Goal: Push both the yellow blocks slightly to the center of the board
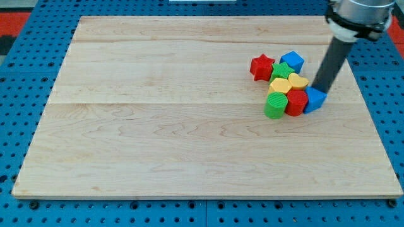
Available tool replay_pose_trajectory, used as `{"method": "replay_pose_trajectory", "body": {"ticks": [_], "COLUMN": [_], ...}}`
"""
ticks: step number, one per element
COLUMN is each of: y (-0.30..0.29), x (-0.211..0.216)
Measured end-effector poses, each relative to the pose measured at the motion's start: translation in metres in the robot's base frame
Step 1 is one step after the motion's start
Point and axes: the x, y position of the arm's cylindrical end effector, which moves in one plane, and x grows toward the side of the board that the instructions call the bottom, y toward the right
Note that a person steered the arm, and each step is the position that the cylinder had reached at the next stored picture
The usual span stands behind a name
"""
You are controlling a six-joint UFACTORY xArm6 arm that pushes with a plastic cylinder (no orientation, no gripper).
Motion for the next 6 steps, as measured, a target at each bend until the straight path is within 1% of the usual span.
{"method": "replay_pose_trajectory", "body": {"ticks": [2,3,4,5,6], "y": [0.063,-0.004,-0.047,-0.034,0.036], "x": [-0.004,-0.004,-0.008,-0.015,-0.002]}}
